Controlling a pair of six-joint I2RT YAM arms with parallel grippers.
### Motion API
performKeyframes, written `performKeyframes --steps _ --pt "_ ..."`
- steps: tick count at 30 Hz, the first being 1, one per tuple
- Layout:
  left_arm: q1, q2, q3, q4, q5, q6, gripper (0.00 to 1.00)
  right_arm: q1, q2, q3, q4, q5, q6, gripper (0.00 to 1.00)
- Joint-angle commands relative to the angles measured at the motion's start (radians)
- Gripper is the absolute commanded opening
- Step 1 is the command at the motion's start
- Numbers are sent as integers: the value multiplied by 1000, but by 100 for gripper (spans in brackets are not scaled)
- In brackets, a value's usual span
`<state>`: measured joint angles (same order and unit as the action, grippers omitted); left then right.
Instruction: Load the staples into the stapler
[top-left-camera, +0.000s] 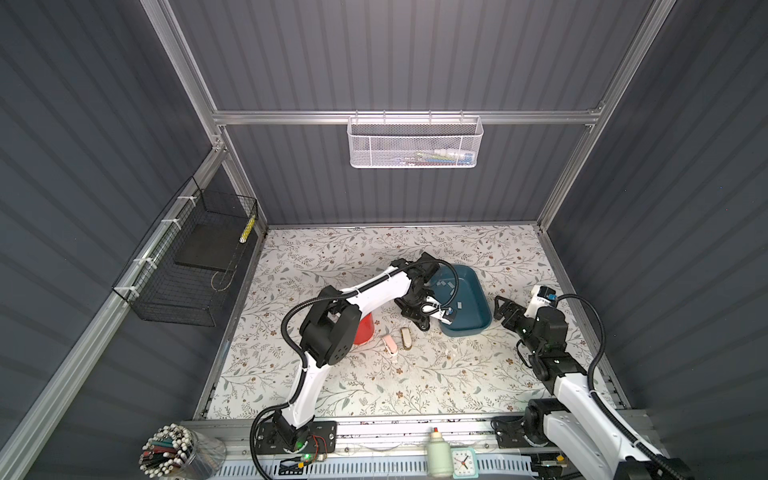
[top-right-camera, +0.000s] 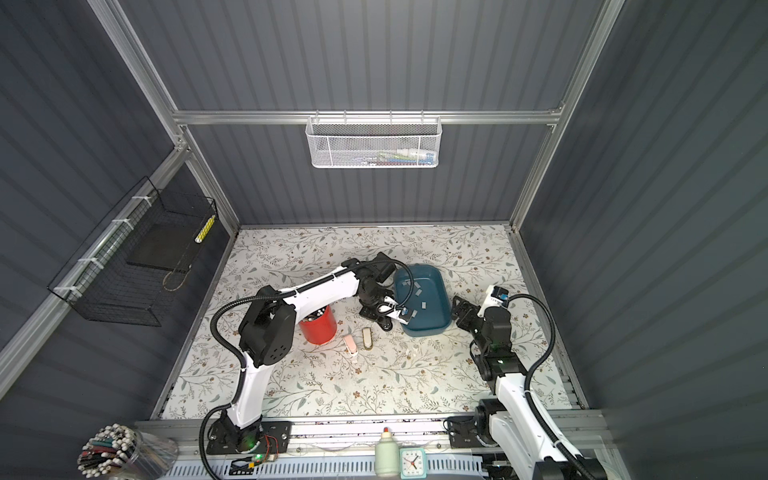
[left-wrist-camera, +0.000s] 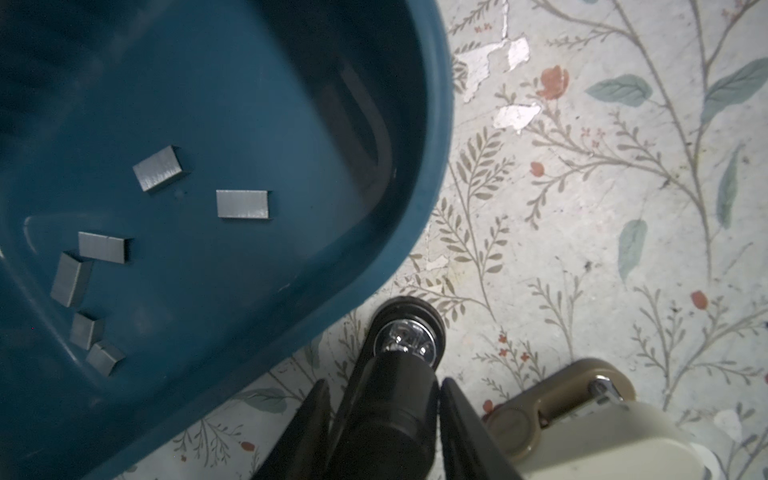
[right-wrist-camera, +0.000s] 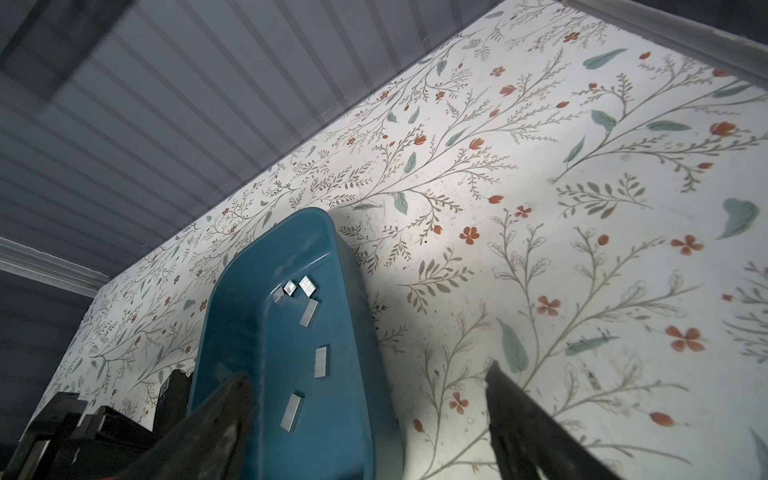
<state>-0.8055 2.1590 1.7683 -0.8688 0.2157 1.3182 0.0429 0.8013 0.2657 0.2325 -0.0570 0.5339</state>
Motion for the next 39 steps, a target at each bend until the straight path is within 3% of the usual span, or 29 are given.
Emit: performKeyframes --steps 1,9,15,18,24,32,39 --pt "-1 33 27 -44 -14 19 47 2 -2 5 14 -9 -11 88" --pt "-1 43 40 -48 -22 27 40 2 -2 6 16 -8 -11 88" --pt "-1 51 74 -78 -44 38 11 2 -15 9 2 -2 -8 87" --pt "0 2 75 -75 -54 38 2 5 -48 45 -66 -24 -6 85" --pt "0 -169 51 -11 -81 -35 0 79 -131 117 -146 -79 30 81" --pt "0 -491 -219 267 -68 -246 0 329 -142 178 -150 -71 102 76" --pt "-3 -810 -587 557 80 -441 0 450 -143 152 -37 -167 185 71"
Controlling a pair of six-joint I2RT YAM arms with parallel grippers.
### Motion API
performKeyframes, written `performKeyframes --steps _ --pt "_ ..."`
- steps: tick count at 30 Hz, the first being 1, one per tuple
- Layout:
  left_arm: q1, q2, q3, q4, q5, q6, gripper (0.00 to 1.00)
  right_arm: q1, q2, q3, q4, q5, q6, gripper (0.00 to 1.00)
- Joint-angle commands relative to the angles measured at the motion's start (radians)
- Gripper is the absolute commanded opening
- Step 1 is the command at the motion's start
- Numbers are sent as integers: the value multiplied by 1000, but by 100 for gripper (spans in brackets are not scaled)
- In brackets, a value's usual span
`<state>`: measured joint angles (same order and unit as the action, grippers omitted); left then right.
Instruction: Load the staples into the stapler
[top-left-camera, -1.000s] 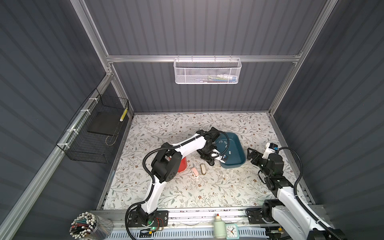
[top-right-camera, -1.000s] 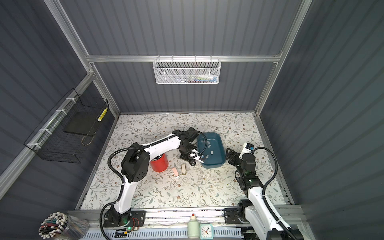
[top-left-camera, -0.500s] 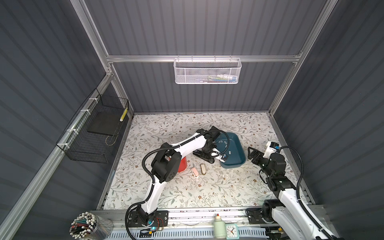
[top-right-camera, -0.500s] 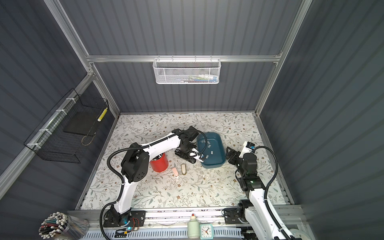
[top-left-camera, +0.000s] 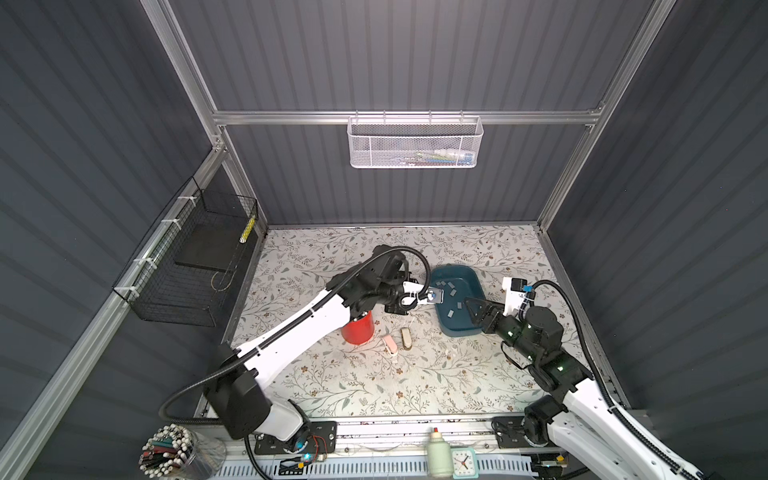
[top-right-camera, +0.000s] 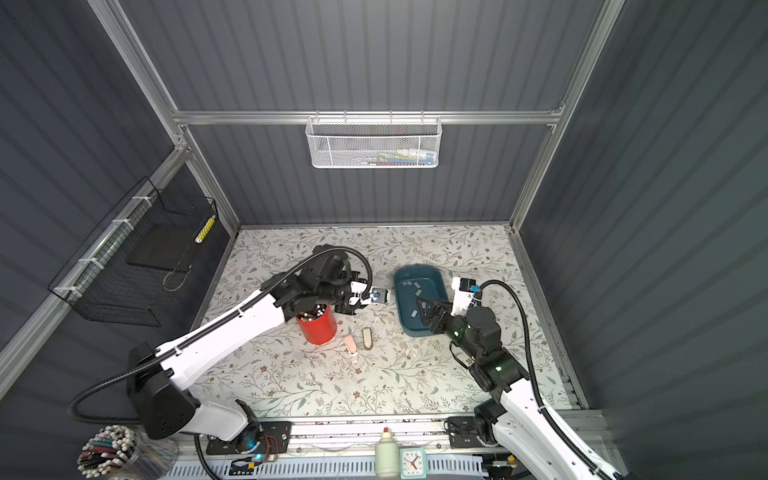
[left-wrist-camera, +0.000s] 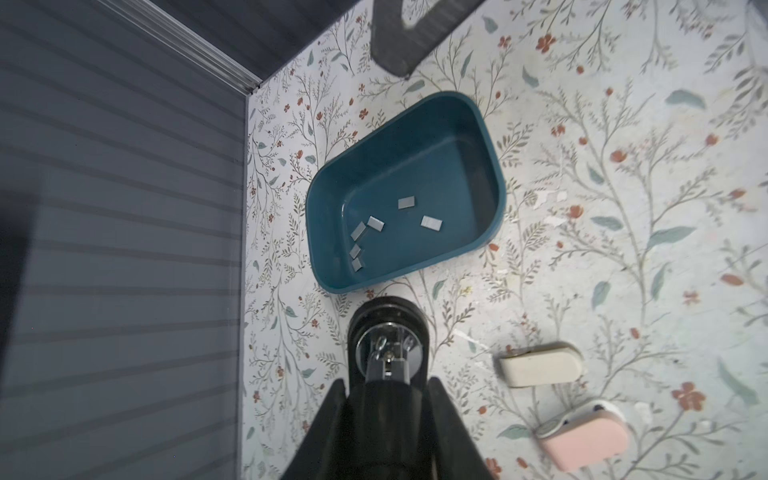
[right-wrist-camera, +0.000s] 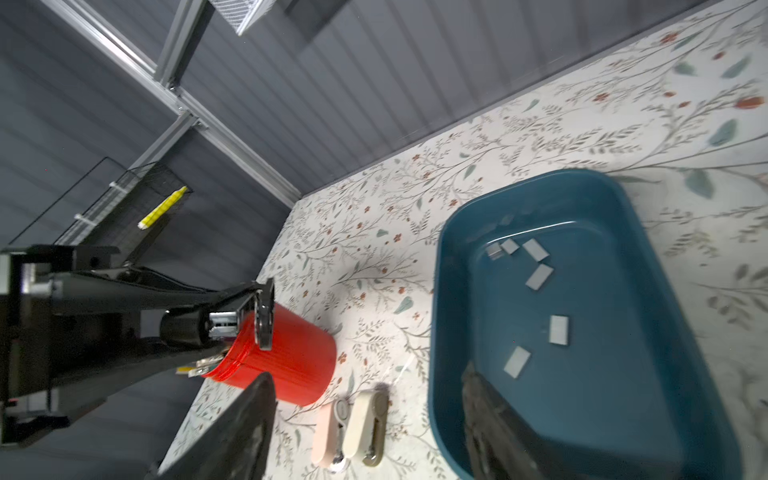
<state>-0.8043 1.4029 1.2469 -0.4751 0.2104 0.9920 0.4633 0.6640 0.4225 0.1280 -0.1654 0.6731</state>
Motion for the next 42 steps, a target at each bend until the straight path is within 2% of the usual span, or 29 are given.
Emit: performKeyframes --steps 1,6,11,16,24,30,36,38,42 --pt "-3 -82 -99 196 96 -136 0 47 -6 -6 82 -67 56 71" --pt "-5 -138 -206 335 169 -175 0 157 17 4 139 -57 84 65" --pt "-6 -117 -193 375 171 -206 0 254 75 24 141 45 85 61" --pt "-6 -104 -166 374 212 -225 0 265 144 26 153 113 88 57" --pt "-12 -96 -168 374 309 -208 0 268 216 52 191 91 90 51" --pt "-15 -85 -168 374 319 -194 0 273 225 58 183 113 96 48" --pt "-16 -66 -150 399 325 -222 0 281 267 64 197 113 134 36" --pt "-15 -54 -134 397 327 -235 0 281 273 60 204 113 154 29" --pt "-16 -36 -111 393 322 -260 0 281 271 54 204 116 172 6"
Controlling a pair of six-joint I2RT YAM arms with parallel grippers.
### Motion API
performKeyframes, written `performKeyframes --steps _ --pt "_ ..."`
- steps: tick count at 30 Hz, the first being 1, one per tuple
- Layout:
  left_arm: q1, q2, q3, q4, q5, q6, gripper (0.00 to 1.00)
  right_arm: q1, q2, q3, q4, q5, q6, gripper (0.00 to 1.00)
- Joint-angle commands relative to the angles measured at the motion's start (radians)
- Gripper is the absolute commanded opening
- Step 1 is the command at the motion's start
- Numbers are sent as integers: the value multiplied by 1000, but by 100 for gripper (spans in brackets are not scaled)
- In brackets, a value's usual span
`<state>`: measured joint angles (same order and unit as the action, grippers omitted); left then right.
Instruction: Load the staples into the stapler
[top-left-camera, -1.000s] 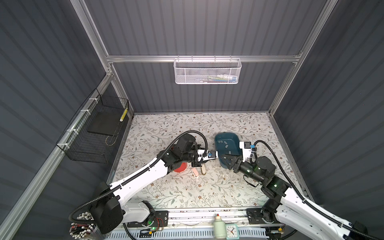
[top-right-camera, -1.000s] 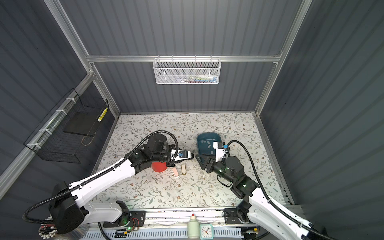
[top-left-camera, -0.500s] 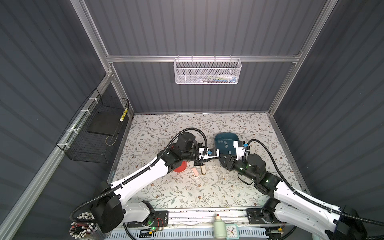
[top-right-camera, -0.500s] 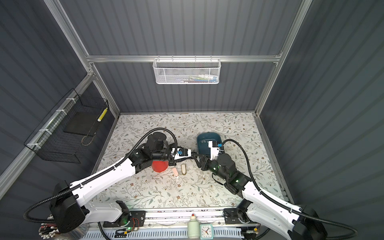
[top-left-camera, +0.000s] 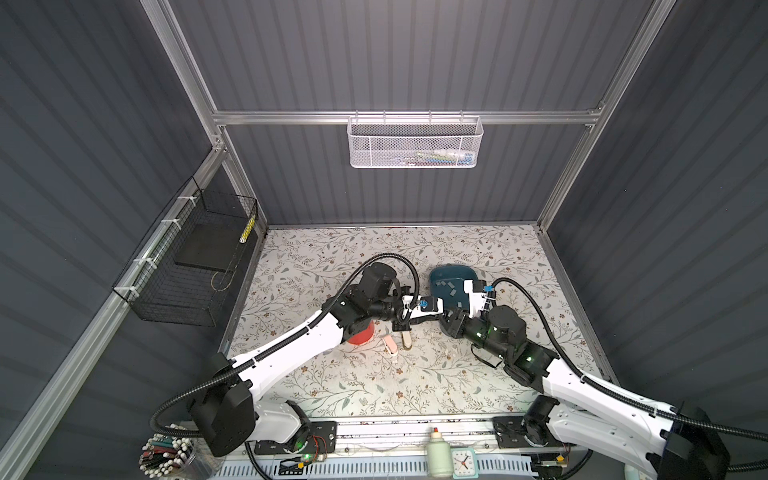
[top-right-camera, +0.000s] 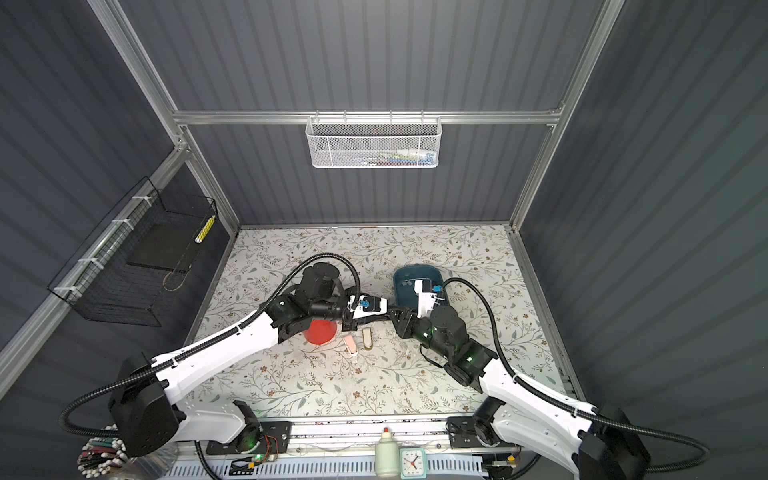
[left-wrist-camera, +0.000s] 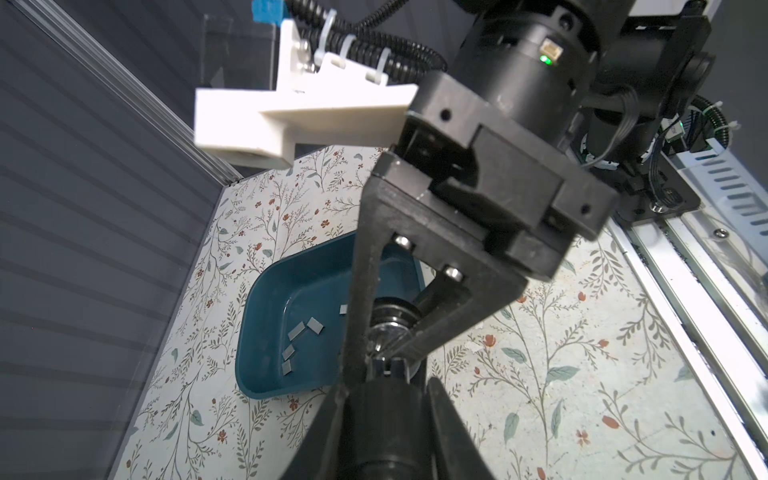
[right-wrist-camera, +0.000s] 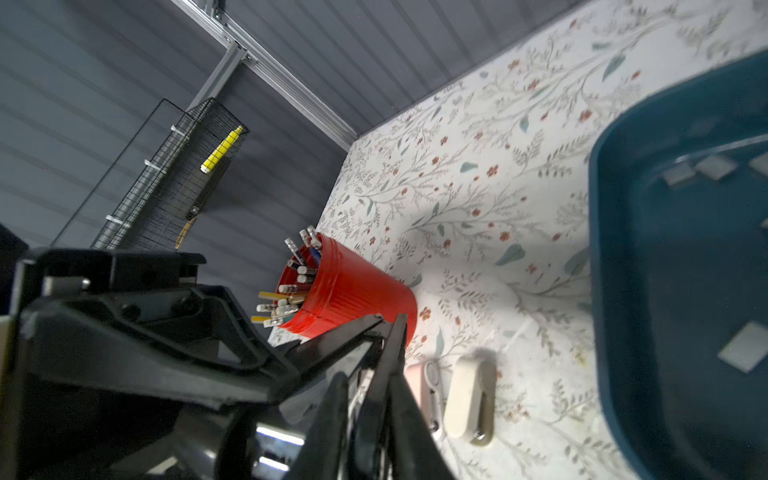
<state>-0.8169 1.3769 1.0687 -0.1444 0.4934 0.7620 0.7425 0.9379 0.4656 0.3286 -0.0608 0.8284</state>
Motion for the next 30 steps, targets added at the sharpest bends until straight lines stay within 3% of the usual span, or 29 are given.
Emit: performKeyframes --steps 1,7,13,19,30 --pt "-4 -12 71 57 39 -30 0 2 -9 6 -7 27 17 1" --pt "-1 -51 64 1 19 -22 0 -43 -98 -83 -2 73 23 0" --pt "32 -116 23 -17 68 -11 0 -183 -156 -161 59 -74 52 0" --pt "127 -152 0 0 153 -38 0 -261 -206 -176 13 -100 36 0" --pt "195 -165 -32 3 81 -36 0 -357 -275 -228 74 -187 50 0"
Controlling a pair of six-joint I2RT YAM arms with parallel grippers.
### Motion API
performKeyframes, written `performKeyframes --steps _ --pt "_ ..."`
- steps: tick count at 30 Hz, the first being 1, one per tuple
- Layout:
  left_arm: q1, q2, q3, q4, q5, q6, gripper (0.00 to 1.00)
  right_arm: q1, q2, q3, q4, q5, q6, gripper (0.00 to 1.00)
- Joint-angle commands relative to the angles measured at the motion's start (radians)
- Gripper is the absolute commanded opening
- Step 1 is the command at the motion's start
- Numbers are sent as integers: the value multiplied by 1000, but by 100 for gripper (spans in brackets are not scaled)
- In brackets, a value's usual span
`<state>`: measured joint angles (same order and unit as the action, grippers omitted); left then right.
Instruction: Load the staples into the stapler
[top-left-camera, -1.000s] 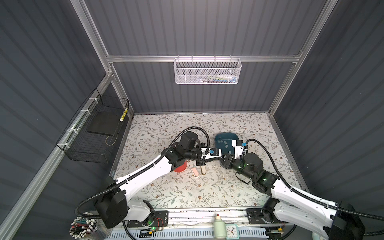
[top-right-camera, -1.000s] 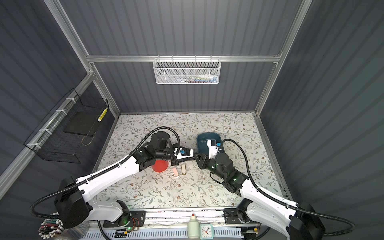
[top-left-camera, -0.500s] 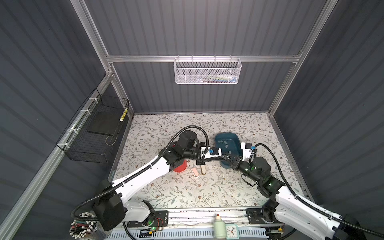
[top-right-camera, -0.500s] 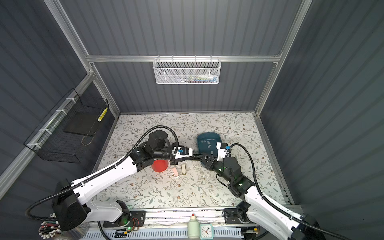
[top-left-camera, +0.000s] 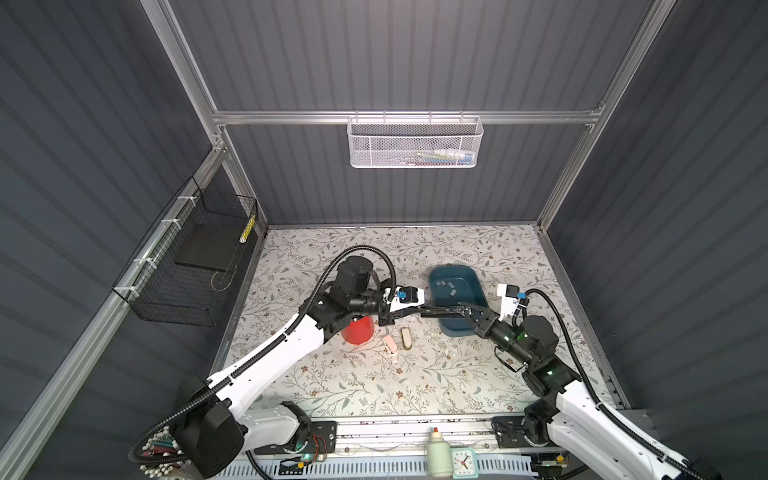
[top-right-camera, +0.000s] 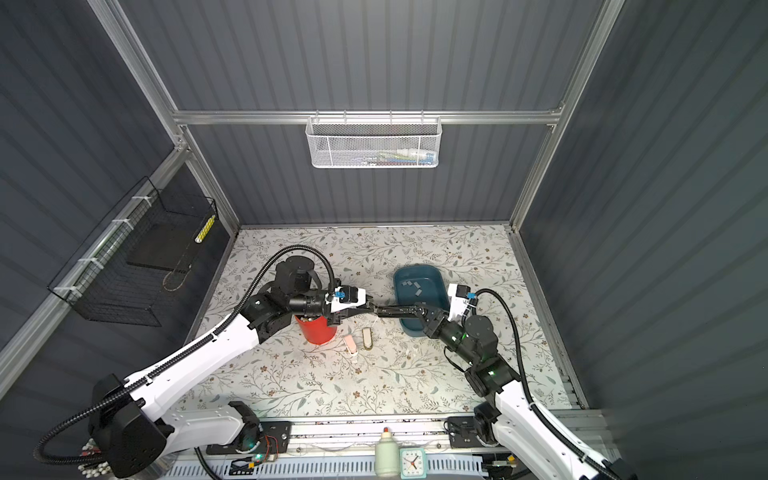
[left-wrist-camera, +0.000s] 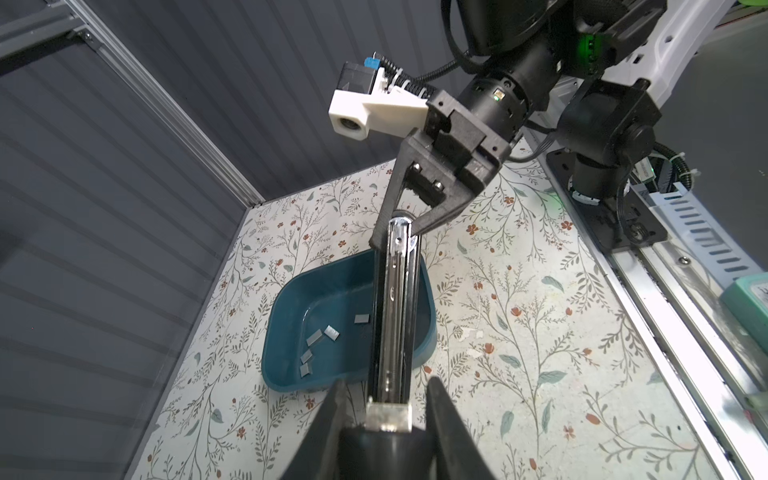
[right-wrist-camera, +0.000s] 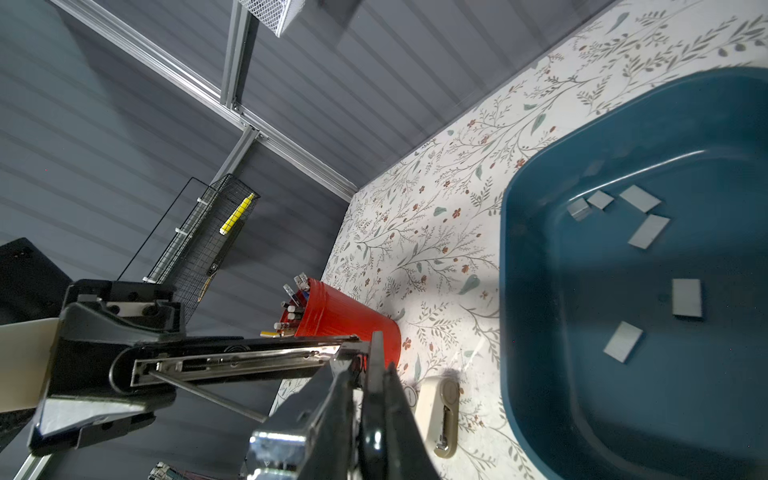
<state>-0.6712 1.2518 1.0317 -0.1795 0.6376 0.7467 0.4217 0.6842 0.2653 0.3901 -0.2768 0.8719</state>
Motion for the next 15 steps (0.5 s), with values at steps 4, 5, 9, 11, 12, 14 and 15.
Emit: performKeyframes --steps 4,5,9,11,12,14,15 --pt "57 -47 -2 38 -83 -12 0 -46 -45 -32 2 26 6 0" --pt "62 -49 -3 35 -90 -9 0 -53 -51 -32 0 18 10 0" --pt "87 -47 -10 35 -108 -5 0 -75 -78 -32 -11 0 19 0" --pt "98 -44 -12 36 -111 -5 0 -81 -94 -32 -17 -2 17 0" --pt "104 -40 -13 37 -115 -5 0 -81 -104 -32 -20 -5 18 0" --pt "121 -31 -13 41 -118 -6 0 -86 -126 -31 -34 -9 18 0" --pt "131 -26 -13 48 -120 -10 0 -89 -138 -30 -43 -11 18 0"
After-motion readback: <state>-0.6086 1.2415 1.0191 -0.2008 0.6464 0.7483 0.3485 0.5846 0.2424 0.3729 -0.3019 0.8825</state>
